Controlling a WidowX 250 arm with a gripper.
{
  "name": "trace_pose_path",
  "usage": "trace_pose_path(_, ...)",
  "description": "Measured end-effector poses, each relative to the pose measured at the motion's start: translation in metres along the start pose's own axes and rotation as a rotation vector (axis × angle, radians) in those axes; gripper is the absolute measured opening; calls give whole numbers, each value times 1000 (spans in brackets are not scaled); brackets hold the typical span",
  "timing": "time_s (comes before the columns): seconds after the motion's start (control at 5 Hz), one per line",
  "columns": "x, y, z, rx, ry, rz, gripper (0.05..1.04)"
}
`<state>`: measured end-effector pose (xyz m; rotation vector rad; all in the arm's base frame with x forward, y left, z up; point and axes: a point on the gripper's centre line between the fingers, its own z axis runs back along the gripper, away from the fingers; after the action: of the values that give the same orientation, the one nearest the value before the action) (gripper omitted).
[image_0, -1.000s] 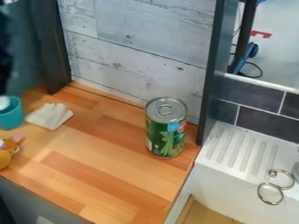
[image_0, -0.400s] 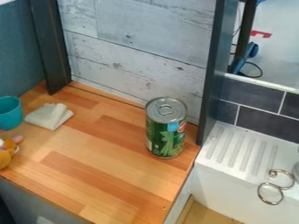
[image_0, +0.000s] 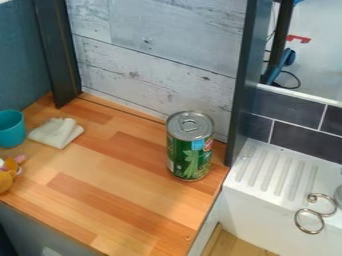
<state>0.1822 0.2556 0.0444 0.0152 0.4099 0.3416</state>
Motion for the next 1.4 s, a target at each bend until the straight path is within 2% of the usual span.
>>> trace_pose_path(0.2,11,-10,1,27,-21,-31,593)
trace_pose_path(0.4,16,-14,-3,33,-25,-47,593)
trace_pose_path(0.6,19,-16,-3,12,-53,-64,645)
trace_pose_path(0.8,18,-20,-6,-24,-57,-60,938)
trace_pose_path(1.0,2,-13,16,-28,-117,2,1008)
trace_pose_path(1.2,-17,-14,39,-17,-151,66,1003)
trace_pose_path(1.4,-39,-25,55,49,-172,83,1001)
